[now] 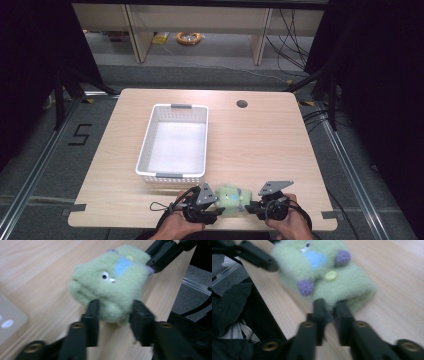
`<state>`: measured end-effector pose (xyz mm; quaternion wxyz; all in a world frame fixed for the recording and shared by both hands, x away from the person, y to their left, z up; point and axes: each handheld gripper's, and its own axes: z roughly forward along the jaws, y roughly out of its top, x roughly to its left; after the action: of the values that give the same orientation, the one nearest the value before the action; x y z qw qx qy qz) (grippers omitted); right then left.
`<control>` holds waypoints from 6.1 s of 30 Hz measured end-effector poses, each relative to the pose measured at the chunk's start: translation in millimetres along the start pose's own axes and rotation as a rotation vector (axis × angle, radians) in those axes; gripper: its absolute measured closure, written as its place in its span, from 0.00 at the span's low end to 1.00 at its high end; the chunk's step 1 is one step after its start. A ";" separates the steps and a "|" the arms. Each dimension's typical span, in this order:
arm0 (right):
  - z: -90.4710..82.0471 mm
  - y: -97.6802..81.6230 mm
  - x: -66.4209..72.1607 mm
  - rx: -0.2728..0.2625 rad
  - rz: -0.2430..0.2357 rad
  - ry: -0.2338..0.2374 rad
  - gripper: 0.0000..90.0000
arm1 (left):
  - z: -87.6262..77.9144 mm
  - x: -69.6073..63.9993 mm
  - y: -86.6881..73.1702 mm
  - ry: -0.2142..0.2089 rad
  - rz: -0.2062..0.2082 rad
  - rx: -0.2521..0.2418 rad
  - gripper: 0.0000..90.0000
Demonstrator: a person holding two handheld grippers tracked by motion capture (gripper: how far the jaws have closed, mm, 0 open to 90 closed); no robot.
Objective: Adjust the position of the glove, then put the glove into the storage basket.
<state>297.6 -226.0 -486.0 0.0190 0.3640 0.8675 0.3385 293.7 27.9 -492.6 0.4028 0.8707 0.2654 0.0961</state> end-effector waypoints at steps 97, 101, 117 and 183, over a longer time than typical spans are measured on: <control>-1.9 9.4 -37.8 -0.170 0.198 0.167 0.87 | 1.1 24.4 3.1 -0.211 -0.423 -0.057 0.87; -6.2 10.9 -34.1 -0.182 0.204 0.160 0.87 | -3.2 24.4 4.8 -0.217 -0.418 -0.063 0.87; -10.1 20.3 -20.0 -0.199 0.156 0.147 0.87 | -13.8 27.1 2.5 -0.181 -0.378 -0.061 0.86; 45.0 212.9 4.9 -0.152 0.074 0.150 0.86 | -112.6 166.2 19.5 0.001 -0.502 -0.063 0.85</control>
<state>438.3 -89.4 -391.6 -0.0309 0.3667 0.8244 0.4301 398.1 180.4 -411.6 0.4410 0.7645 0.4702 0.0019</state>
